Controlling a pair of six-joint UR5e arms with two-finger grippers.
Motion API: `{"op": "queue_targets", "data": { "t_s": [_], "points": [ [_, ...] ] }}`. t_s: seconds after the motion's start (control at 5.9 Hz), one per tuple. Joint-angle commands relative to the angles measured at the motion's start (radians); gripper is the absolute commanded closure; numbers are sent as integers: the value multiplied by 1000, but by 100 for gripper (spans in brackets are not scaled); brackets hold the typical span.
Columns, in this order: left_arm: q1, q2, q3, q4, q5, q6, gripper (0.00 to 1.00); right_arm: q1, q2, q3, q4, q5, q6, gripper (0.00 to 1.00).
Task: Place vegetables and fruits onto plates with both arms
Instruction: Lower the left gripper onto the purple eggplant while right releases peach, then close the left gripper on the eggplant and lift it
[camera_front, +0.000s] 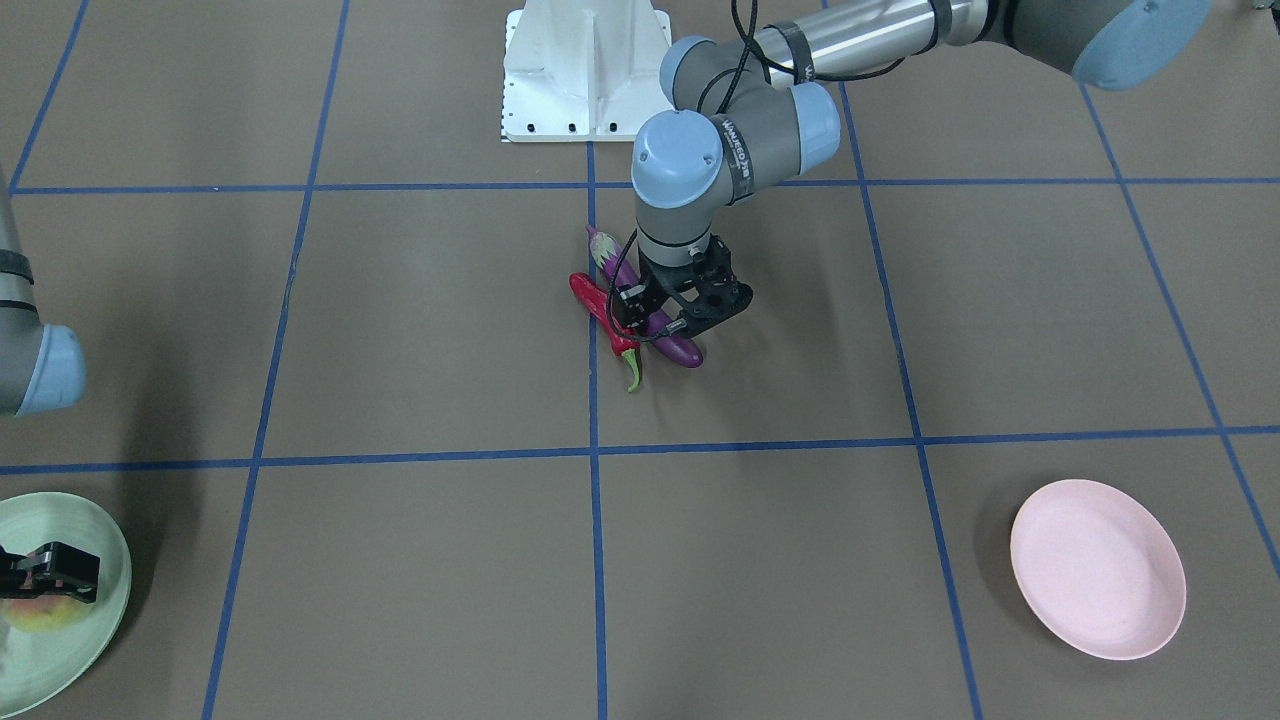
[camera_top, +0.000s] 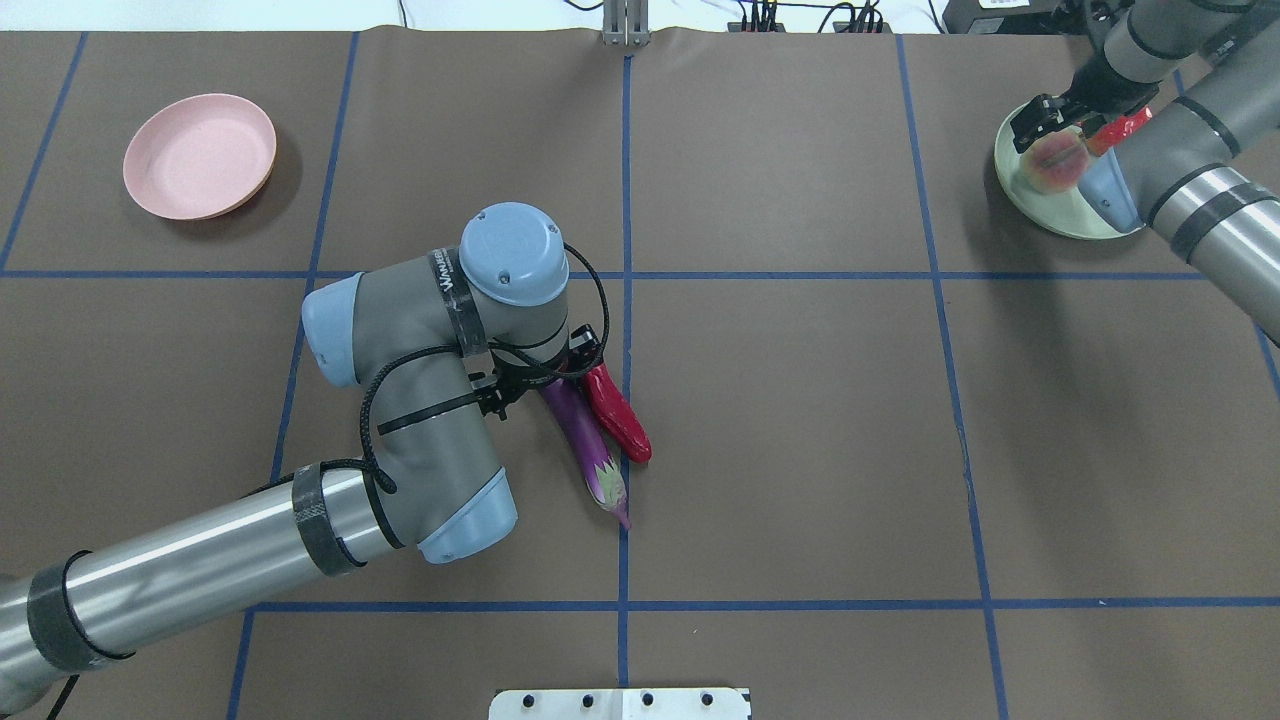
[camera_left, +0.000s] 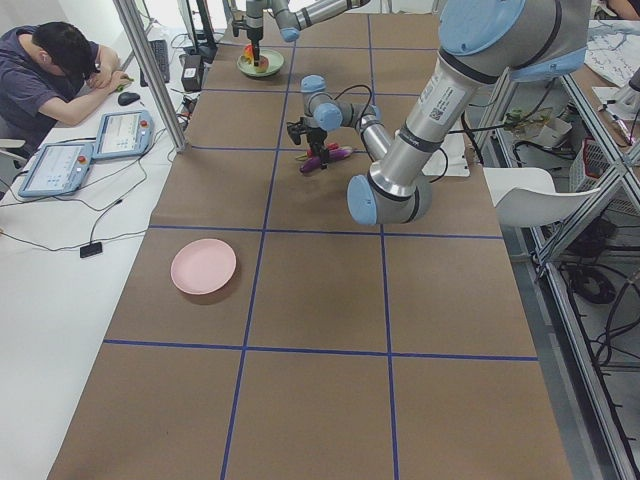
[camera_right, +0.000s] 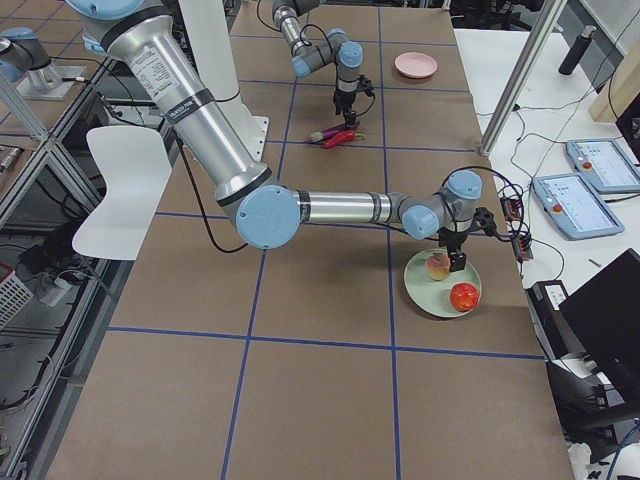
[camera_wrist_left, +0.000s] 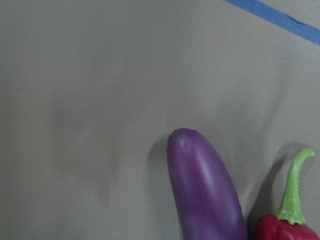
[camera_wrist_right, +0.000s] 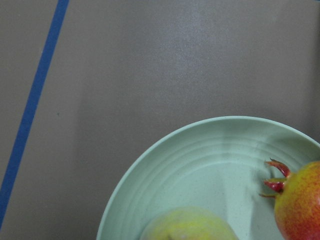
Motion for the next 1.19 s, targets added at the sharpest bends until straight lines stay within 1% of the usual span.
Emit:
{"op": "queue_targets", "data": {
  "t_s": [0.0,0.51,0.68,0.85,1.02],
  "points": [
    [10,1,5,-8,8,1,3,-1,0,0,0,0,0,0],
    [19,-2,11,-17,20,2,33,-1,-2,-2,0,0,0,0],
    [19,0,11,-24,20,2,55,-1,-2,0,0,0,0,0],
    [19,0,11,-24,20,2,80,-1,-2,0,0,0,0,0],
    [15,0,-3,-21,23,8,100,-1,0,0,0,0,1,0]
  ]
}}
